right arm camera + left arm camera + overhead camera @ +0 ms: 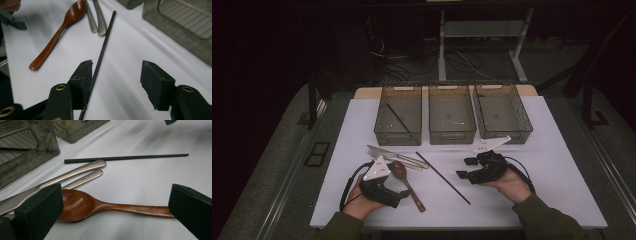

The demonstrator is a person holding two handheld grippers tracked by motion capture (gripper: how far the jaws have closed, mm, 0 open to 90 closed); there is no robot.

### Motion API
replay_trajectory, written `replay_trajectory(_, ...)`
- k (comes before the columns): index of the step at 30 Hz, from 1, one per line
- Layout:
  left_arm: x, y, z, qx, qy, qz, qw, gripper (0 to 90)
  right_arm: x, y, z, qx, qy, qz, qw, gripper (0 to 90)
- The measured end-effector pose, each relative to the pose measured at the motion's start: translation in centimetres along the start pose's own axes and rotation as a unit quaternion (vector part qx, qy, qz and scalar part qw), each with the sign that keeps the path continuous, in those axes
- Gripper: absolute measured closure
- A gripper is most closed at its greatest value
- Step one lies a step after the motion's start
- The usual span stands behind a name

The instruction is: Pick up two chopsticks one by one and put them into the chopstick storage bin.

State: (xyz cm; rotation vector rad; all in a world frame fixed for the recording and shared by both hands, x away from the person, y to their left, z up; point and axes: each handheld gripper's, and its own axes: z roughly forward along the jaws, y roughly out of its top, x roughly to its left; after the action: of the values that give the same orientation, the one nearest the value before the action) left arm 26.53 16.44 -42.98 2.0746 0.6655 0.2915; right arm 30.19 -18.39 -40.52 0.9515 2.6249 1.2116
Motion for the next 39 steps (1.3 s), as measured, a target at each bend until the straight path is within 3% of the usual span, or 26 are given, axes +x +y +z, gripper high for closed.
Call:
replay_trajectory(8,0.1,-0.1,-0.1,-0.004,-0.001,-0.005,1.0,0.0,0.9,-1.9,-0.4,0.007,0.009,0.003,0.9999,52.5)
replay_trajectory(19,0.1,-0.1,0.0,-0.003,-0.003,-0.003,1.0,0.0,2.2,-2.1,1.7,0.035,0.029,-0.007,0.9989,65.7)
replay_trajectory(39,0.1,-0.1,0.0,-0.003,-0.001,-0.003,1.0,0.0,3.0,-2.4,3.6,0.069,-0.007,-0.031,0.9971,83.5)
